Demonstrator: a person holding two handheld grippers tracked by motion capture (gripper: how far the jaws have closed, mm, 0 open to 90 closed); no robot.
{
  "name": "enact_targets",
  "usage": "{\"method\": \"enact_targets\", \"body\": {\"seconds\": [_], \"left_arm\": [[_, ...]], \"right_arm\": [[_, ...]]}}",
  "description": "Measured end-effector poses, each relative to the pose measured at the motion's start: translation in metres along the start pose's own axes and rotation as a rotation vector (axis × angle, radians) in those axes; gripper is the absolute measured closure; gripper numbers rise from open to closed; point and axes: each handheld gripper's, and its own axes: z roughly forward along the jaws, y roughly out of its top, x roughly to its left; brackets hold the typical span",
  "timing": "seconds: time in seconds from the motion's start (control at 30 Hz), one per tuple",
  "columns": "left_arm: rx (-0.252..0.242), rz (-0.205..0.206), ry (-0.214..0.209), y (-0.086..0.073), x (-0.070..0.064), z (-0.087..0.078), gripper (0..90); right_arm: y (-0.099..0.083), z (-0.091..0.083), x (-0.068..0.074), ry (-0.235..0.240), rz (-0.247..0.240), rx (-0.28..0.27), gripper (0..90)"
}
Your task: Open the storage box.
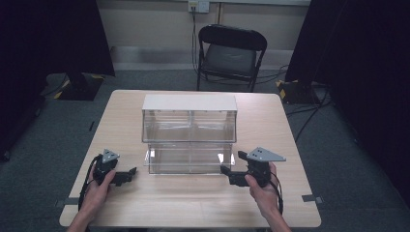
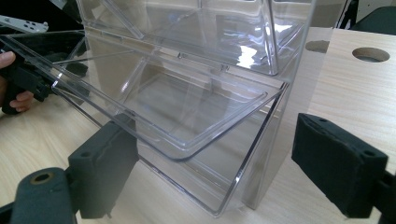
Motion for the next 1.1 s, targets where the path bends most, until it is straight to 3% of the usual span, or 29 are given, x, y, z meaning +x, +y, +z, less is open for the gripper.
{"method": "enact_targets", "body": {"seconds": [1.1], "left_arm": [[0.000,0.000,0.000,0.0000,0.0000,0.0000,8.8]], "right_arm": [[0.0088,0.0020,-0.0023,0.000,0.002,-0.021,13.8]]}}
